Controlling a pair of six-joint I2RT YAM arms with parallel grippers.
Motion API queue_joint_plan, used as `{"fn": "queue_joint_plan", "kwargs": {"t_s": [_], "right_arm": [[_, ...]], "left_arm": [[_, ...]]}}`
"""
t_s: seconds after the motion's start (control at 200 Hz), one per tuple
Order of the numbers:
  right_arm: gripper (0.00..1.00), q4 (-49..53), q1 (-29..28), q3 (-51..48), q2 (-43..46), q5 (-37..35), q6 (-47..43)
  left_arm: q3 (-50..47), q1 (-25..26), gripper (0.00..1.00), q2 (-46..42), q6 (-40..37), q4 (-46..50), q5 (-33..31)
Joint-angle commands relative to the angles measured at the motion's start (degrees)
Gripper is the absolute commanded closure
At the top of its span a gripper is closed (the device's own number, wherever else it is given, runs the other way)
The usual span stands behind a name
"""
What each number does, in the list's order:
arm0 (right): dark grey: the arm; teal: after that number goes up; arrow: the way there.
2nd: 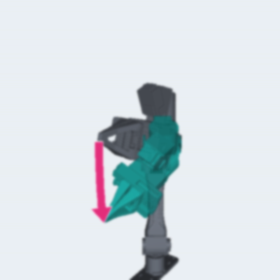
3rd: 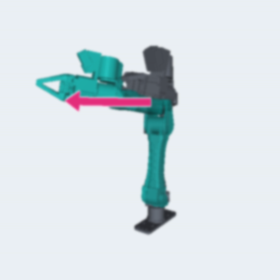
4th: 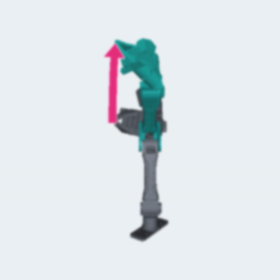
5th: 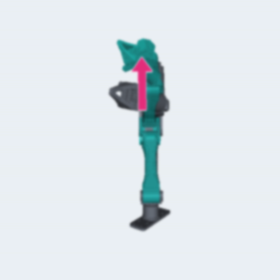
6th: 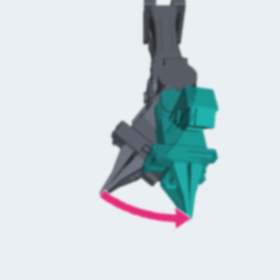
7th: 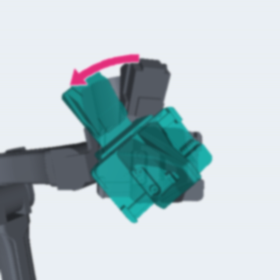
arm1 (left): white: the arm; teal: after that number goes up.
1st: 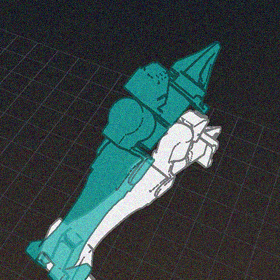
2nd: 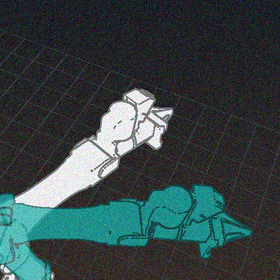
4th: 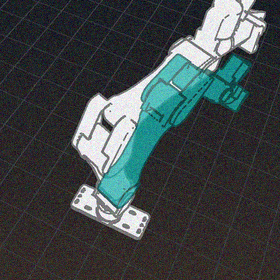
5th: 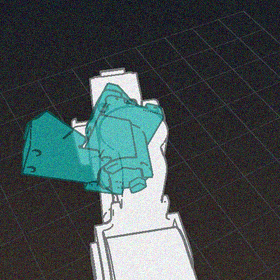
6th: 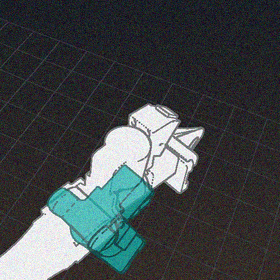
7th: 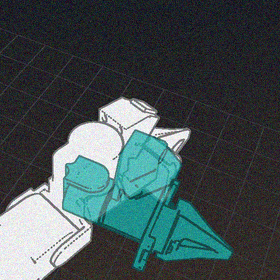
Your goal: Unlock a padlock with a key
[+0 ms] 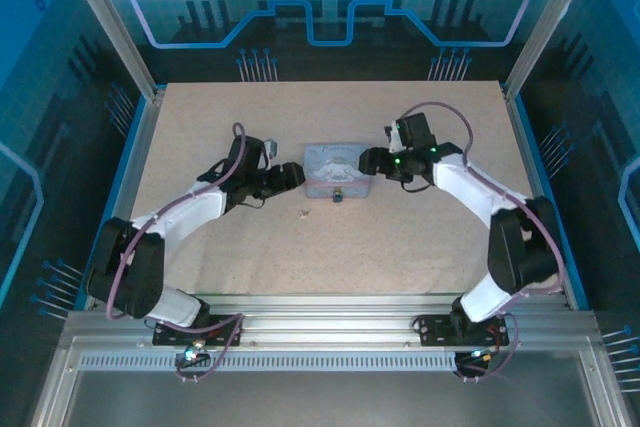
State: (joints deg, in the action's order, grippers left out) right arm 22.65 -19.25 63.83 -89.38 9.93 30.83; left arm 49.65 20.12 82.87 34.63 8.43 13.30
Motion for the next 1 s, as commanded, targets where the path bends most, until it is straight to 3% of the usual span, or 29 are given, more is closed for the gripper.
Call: {"fn": "queue_joint_plan", "kwargs": {"t_s": [0.0,0.21,0.535,0.991], "right_arm": [[0.26,2.6,-1.6,-4.2,5.8,-1.9,-1.6],[0.28,2.7,-5.4,-13.1,17.5,-3.5,-1.2],[0.33,-0.3,-14.0,-24.6,28.5,-4.3,1.7],[0.31,-0.9,-15.7,-27.1,30.7,-5.6,2.6]], "left_arm": [[-2.6,2.7,0.30,-2.7,1.5,6.4,-4.7],[-3.0,10.0,0.38,-1.1,4.2,9.8,-14.1],[6.3,17.6,0.52,11.8,6.8,12.9,-23.0],[12.3,18.4,0.67,19.3,7.8,15.7,-29.9]]}}
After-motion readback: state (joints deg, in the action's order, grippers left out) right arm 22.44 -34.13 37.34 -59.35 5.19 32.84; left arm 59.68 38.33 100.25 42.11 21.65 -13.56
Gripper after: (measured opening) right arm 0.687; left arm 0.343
